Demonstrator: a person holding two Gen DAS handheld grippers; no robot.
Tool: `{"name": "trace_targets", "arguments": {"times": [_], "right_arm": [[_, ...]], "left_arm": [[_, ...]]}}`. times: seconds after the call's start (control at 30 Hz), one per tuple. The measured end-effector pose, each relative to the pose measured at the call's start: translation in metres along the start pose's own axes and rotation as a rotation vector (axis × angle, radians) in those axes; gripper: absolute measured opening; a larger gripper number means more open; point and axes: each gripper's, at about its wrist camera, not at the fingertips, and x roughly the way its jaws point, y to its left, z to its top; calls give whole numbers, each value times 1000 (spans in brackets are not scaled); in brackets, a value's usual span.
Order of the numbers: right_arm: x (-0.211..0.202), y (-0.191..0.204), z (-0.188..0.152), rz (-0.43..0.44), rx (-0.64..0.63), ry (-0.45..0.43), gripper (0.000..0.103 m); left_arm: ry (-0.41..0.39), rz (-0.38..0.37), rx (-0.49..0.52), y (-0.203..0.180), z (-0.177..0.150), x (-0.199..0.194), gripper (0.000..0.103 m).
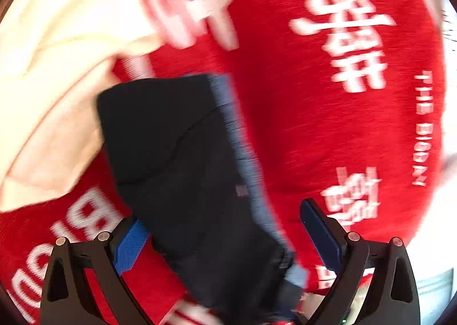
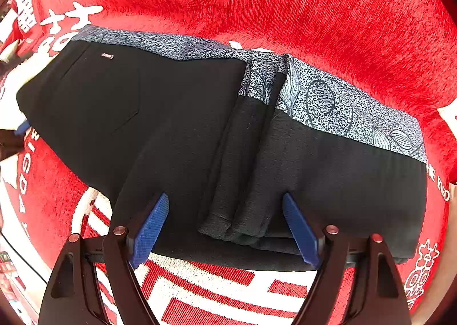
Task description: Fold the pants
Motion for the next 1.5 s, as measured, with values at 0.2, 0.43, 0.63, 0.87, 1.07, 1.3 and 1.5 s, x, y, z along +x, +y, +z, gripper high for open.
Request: {"name": "trace_targets", "arguments": {"times": [0.2,0.43,0.63,0.87,1.07,1.3,1.5], "right_arm": [[1,3,0,-16,-10,-3,85],[-2,4,4,-11,-4,8,85],[-31,-7,28,98,82,6,85],[-50,2,88,297,108,83,90],[-61,51,157,412,-2,157,103],[-70,142,223,426,-200,280,103],[-46,194,242,260,-309,381,103]], "left_arm": [[78,177,48,9,5,30,98],[80,478,207,-26,-3,50,64],[38,575,367,-38,-13,27,27],[-38,700,711,-85,-58,28,26],[-68,709,891,-109,-84,28,26],[-92,712,983,-128,-100,30,26],[-109,711,1039,-139,-115,29,26]]}}
